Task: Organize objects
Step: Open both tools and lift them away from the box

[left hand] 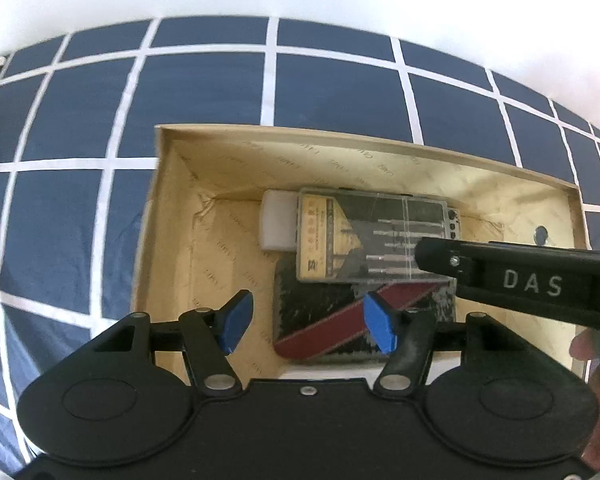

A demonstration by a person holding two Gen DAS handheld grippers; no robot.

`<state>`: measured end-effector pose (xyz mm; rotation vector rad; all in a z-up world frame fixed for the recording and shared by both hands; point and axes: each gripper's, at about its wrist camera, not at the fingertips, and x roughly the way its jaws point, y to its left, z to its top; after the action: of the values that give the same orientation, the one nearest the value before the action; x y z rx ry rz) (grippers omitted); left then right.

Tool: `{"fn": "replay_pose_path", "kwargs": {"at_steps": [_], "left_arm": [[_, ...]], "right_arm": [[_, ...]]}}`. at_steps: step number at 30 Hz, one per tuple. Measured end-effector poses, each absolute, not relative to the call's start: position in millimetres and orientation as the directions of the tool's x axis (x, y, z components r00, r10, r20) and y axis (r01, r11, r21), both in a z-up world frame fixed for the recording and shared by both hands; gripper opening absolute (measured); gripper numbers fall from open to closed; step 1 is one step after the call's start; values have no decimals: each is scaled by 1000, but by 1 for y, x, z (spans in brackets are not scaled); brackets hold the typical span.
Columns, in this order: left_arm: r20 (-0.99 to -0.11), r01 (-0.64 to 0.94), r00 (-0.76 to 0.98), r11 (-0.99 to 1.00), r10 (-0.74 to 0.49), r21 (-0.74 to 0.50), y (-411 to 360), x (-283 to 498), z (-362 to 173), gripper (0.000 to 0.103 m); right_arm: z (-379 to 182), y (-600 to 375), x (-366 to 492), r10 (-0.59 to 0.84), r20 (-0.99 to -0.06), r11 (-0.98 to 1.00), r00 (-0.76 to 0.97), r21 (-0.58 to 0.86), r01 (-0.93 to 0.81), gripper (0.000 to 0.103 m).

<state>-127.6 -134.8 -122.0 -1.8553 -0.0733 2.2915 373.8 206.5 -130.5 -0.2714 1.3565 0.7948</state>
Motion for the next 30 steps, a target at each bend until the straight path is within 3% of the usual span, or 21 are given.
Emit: {"fn": "replay_pose_path", "kwargs": {"at_steps": [4,13,17,20,23,30], "left_arm": [[-960,-123,-228,-983,163,-137,-138,-112,-105,62],[-954,-126,-270,-987,128,-97,-143,-73,-80,64],[-949,-123,-288,-988,127,-95,-146,-57,-69,75],[-946,-120,-297,-988,125,-93,-148,-46,-63,75],[-942,-115,-311,-989,123,-91,-151,-35,-58,84],[-937,-107,-334,-992,104,-72,-158,-17,-49,95]], "right_arm": [[-113,193,365,362,-932,712,29,256,-654,61],[-86,149,342,362,-928,727,88,222,-650,73],[-79,129,331,357,-929,729,98,212,-650,80],[-77,117,323,344,-931,737,123,186,-650,86],[-73,106,316,348,-929,740,129,188,-645,93],[-67,86,300,347,-927,740,142,178,-648,103]]}}
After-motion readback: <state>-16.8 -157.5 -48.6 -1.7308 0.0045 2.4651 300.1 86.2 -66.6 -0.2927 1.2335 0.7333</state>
